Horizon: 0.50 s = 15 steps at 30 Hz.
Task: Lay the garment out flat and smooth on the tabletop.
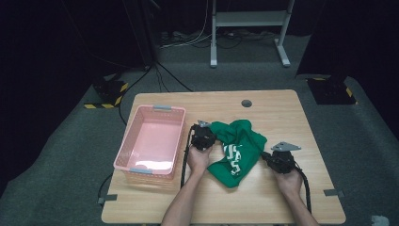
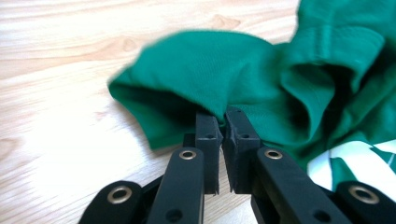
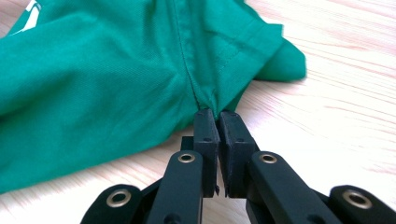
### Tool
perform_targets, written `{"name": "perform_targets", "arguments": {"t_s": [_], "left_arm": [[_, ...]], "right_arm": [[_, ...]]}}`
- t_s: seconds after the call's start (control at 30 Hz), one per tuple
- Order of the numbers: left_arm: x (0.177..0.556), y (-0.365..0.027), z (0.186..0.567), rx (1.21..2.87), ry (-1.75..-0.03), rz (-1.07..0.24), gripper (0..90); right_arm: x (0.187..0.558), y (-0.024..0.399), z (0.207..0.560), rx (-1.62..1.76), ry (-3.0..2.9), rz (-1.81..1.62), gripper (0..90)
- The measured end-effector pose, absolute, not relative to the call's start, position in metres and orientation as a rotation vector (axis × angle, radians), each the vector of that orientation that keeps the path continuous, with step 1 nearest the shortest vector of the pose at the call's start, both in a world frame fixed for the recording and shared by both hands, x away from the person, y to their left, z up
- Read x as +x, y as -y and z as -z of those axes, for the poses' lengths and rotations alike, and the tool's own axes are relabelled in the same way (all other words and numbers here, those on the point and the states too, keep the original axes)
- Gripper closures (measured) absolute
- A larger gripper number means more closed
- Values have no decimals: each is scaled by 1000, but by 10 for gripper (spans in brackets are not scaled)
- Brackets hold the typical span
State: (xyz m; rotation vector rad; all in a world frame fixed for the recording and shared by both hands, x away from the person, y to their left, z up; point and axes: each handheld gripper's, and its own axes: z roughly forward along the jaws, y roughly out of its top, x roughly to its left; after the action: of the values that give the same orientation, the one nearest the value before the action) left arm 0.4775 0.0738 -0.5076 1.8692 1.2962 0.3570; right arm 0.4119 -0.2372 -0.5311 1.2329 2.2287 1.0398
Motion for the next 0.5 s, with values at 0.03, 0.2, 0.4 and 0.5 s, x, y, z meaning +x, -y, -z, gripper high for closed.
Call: {"name": "perform_targets", "arguments": {"t_s": [0.03,0.2,0.4,0.5], "left_arm": [[477,-76,506,1865,-1297,-361,851],[472,-88,497,1818,-1304,-392,851],[469,-93,491,1794,-1303,-417,843],[469,-86,495,1819,-1283,-403,824]], "right_arm": [[411,240,531,1233,-2226,-1035,863],[407,253,532,1252,-2216,-1010,863],[404,267,533,1298,-2194,-988,857],[404,267,533,1301,-2193,-990,840]]}}
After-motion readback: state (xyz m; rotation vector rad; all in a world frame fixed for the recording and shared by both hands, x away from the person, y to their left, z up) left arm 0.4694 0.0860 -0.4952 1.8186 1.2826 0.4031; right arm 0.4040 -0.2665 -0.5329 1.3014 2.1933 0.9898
